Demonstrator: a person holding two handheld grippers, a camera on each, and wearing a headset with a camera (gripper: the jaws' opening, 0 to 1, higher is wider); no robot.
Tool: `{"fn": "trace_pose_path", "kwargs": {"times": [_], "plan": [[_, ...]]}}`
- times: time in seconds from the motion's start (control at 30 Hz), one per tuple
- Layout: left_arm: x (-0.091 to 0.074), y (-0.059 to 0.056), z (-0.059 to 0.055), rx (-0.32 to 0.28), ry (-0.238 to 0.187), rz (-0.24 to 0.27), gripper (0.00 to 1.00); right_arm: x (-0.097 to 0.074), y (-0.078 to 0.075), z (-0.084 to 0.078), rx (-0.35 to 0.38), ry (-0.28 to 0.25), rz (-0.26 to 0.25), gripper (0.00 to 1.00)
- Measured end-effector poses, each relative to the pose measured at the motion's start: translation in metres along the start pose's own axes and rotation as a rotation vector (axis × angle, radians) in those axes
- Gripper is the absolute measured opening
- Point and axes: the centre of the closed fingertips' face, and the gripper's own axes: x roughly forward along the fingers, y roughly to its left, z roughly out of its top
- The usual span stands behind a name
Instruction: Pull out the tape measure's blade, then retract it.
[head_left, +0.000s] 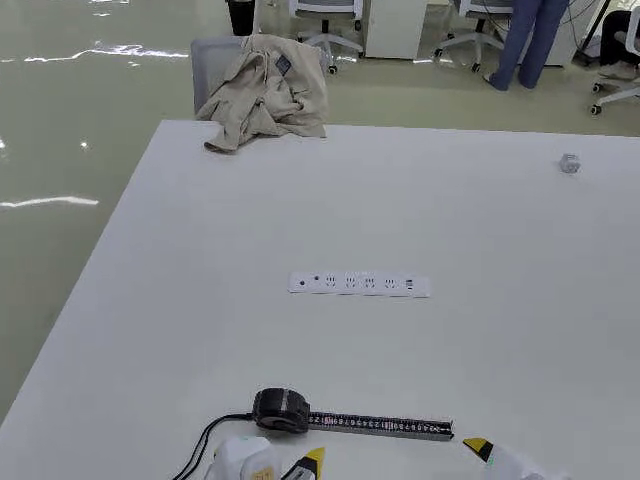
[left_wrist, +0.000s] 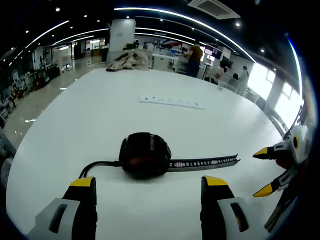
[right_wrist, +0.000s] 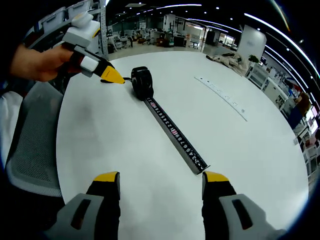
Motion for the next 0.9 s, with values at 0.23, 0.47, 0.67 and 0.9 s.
{"fn": "trace_pose_path", "kwargs": {"times": [0.23, 0.47, 0.67, 0.9], "plan": [[0.009, -0.001, 0.003, -0.004, 0.002, 0.003, 0.83, 0.008, -0.008, -0.001, -0.040, 0.026, 0.021, 0.65], [0.016, 0.001, 0.005, -0.007, 0.003, 0.010, 0.82, 0.016, -0.018, 0.000, -0.084, 0.049, 0.040, 0.63], [0.022, 0.004, 0.008, -0.013, 0.007, 0.015, 0.82, 0.023, -0.028, -0.002, -0.113, 0.071, 0.059, 0.61], [0.029, 0.005, 0.012, -0.023, 0.005, 0.021, 0.81, 0.029, -0.037, -0.001, -0.144, 0.087, 0.078, 0.59]]}}
